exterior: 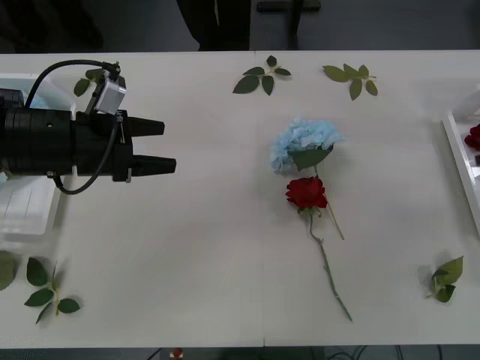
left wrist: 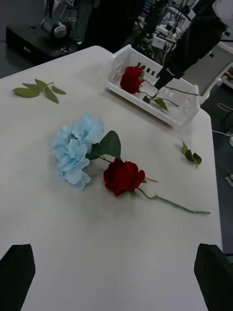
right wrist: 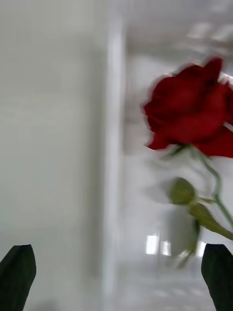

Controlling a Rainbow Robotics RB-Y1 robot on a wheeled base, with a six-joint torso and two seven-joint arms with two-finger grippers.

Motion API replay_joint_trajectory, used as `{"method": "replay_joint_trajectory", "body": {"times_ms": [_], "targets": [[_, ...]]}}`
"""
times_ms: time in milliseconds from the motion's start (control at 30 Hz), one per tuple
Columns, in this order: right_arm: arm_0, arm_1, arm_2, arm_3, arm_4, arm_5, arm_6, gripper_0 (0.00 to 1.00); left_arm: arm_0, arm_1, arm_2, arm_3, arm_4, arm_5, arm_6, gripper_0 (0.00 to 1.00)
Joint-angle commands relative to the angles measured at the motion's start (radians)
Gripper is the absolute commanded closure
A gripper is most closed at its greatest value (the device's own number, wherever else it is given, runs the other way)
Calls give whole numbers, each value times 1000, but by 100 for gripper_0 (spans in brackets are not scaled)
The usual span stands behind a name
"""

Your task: Place the red flowers into the right box and the blue flowers into the left box. If a person shows an open palm, hand one flower to the person first, then continue sorting.

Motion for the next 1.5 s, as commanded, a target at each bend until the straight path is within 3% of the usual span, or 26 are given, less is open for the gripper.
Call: {"method": "replay_joint_trajectory", "body": {"times_ms": [33,367,833,1200,1500], "targets": [[-26,90,-10,-118,-45,45,-26,1,-17,18,29,-6,20,-5,-46,4],[-26,196,291,-360,124,-27,-288,0,-13,26,34,-6,32,-5,-39,4],[-74,271,573,-365,403,-110,-535,1,3,80,68,-37,89,-4,-8,4],[-121,328,617,-259,459,-119,-537,2,30,109,109,-104,52,-4,50,4],[-121,328,653,-199,485,-153,-541,2,62,109,160,-324,-198,-4,346,5]]}}
